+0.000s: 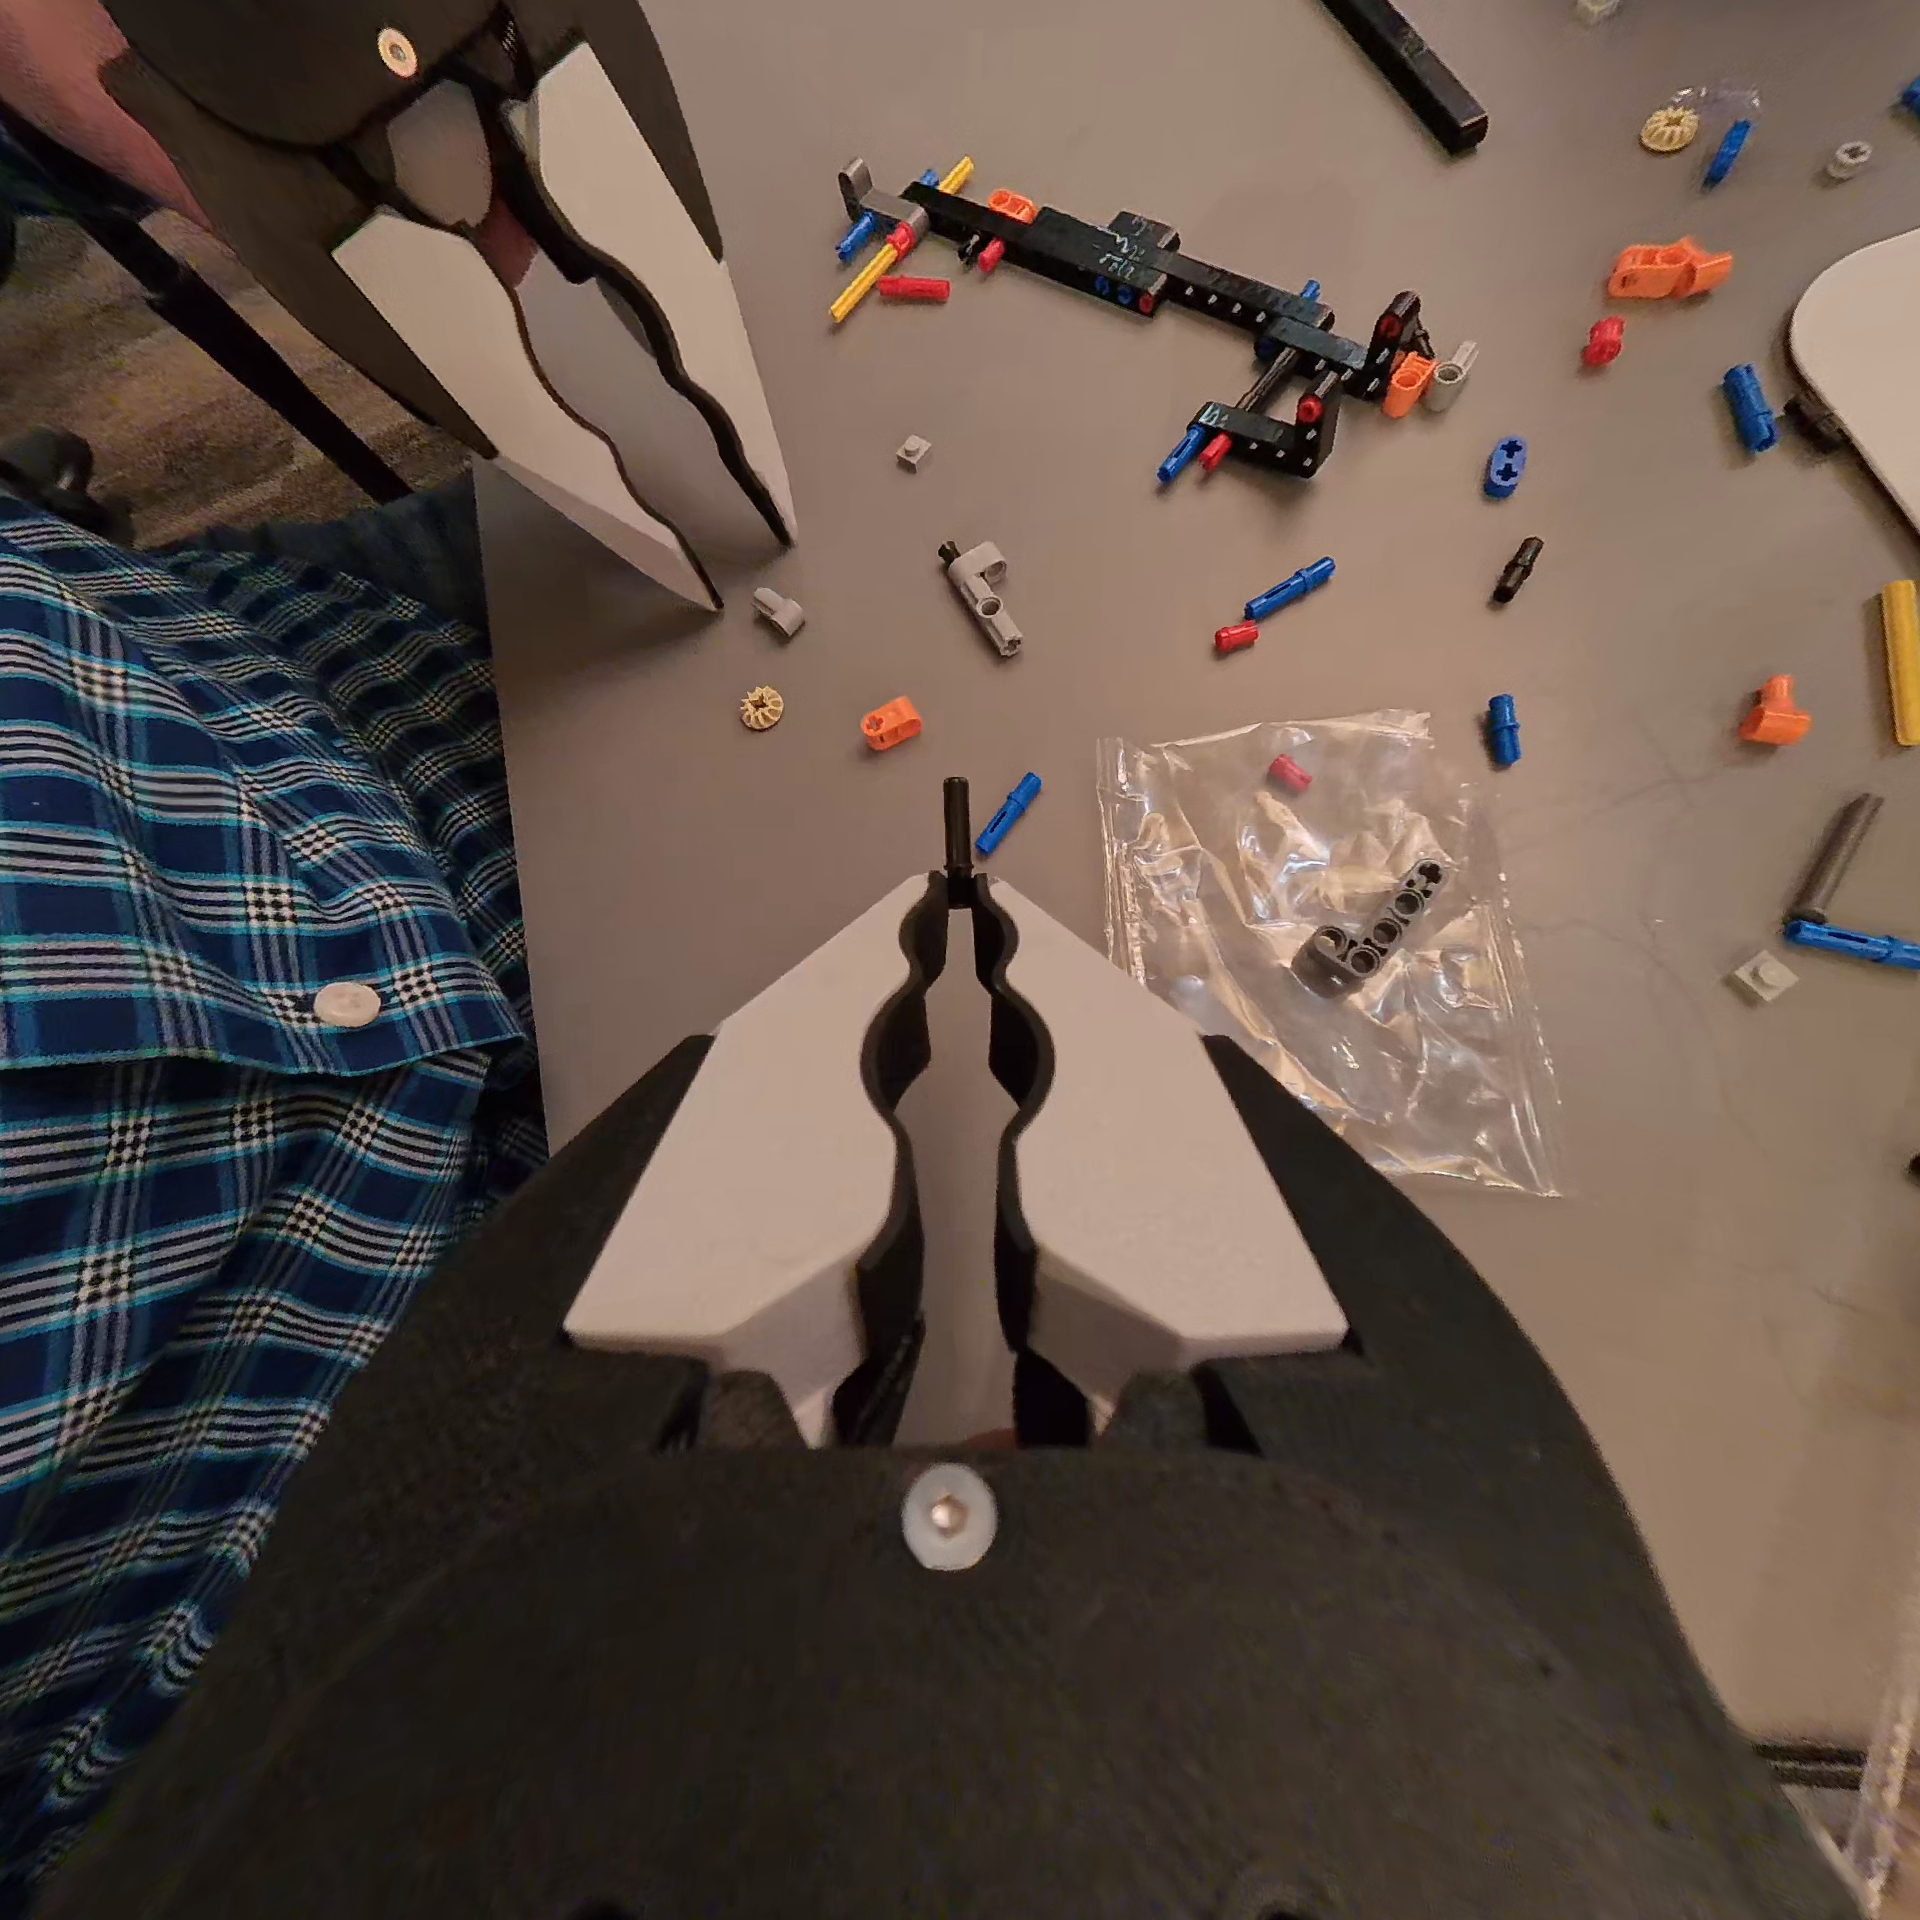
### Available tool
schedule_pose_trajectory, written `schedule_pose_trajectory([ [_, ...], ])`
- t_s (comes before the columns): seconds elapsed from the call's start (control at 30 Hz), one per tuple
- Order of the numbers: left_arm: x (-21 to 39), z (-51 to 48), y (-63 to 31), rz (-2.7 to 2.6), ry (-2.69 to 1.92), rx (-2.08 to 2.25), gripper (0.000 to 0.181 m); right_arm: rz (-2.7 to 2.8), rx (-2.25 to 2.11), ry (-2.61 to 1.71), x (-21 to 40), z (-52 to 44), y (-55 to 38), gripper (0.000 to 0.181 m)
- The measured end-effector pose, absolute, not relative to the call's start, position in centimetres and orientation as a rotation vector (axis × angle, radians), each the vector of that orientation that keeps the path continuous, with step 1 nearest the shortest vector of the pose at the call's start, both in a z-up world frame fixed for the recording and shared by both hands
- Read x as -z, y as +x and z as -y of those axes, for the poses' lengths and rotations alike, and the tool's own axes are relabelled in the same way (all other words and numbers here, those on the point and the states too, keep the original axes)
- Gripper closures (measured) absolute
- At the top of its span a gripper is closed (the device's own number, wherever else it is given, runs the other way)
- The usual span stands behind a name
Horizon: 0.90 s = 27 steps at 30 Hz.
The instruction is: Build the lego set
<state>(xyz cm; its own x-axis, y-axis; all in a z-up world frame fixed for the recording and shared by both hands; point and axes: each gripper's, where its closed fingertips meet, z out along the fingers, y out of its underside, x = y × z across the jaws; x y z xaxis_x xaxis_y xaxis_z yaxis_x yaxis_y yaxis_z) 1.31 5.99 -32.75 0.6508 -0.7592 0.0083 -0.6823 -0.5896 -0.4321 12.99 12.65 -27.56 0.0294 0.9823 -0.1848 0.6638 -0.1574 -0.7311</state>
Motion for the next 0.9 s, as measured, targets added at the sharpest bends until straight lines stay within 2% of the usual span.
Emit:
schedule_pose_trajectory([
  [0.2, 32.7, -5.8, 2.9, -1.107, -2.475, 0.334, 0.175, 1.664, -0.943, -1.869, 27.6, -12.7, 13.0, 0.179],
  [0.43, 32.4, -4.8, 3.7, -1.1, -2.445, 0.343, 0.169, 1.669, -0.943, -1.856, 27.4, -12.6, 13.0, 0.179],
  [0.57, 31.7, -6.3, 2.8, -1.094, -2.401, 0.254, 0.149, 1.671, -0.938, -1.852, 27.3, -12.6, 13.0, 0.179],
  [0.63, 31.9, -6.5, 2.8, -1.213, -2.355, 0.193, 0.147, 1.672, -0.935, -1.851, 27.3, -12.5, 13.0, 0.179],
  [0.9, 32.5, -7.0, 3.2, -1.543, -2.232, 0.133, 0.158, 1.667, -0.937, -1.853, 27.3, -12.7, 13.1, 0.179],
])
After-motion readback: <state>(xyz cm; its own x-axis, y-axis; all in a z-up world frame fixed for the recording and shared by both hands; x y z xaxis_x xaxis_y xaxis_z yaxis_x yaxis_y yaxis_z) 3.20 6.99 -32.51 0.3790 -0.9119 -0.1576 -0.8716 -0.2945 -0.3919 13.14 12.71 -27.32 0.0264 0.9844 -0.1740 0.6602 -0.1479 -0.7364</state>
